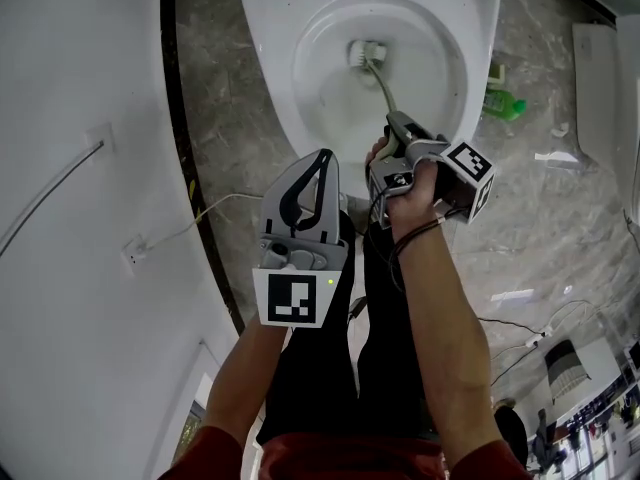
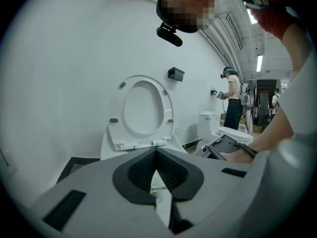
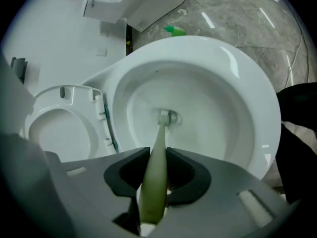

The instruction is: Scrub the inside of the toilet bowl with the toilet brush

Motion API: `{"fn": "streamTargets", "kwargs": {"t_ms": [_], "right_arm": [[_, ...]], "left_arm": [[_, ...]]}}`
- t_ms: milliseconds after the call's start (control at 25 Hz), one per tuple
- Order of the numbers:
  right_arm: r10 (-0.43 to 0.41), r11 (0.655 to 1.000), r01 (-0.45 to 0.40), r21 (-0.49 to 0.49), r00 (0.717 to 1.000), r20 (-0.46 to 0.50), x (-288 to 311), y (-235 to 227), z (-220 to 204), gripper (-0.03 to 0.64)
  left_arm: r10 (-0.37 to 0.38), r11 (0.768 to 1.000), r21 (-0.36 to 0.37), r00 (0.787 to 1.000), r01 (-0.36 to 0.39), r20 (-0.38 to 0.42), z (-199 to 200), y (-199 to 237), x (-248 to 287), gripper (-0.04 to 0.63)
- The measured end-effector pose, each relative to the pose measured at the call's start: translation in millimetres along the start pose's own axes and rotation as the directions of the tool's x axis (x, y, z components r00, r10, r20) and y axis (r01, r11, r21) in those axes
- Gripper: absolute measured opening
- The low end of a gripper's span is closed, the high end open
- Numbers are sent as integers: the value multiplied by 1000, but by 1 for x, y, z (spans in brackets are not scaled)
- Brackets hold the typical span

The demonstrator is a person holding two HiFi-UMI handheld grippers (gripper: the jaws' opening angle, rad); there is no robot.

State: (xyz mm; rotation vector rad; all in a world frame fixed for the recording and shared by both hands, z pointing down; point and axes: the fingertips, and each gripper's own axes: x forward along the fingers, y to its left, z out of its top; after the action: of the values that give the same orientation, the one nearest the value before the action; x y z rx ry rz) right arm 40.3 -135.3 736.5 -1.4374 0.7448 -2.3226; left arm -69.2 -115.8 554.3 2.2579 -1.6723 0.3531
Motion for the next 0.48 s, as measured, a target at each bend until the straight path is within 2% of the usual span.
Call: {"fn": "streamTargets", "kwargs": {"t_ms": [80,200,280,360,480], "right_arm": [[2,999,-3,-37,1000,-16,-2,-1,-16,114],[-15,978,14,-206,1000,-4,-13,-7,-22,114],[-14,964,10,-266,1000,-13,-19,-10,-21,114],[-3,978,-4,-211,1000,-31,-23,-15,-21,114],[31,999,-30,26,998,-54,-24,-18,-28,114]], "left_arm": [[2,1000,-6,1000,-2,-2,0,-1,0,5],[2,1000,-3,1000,-2,-4,1,1,-3,5],[5,1000,7,1000,-5,-9,-1,6,-4,5],[16,1000,5,1000,-16,-12,-3,11,-5,5],[36,999,-6,999,-37,-19,-6,16,-5,5]]}}
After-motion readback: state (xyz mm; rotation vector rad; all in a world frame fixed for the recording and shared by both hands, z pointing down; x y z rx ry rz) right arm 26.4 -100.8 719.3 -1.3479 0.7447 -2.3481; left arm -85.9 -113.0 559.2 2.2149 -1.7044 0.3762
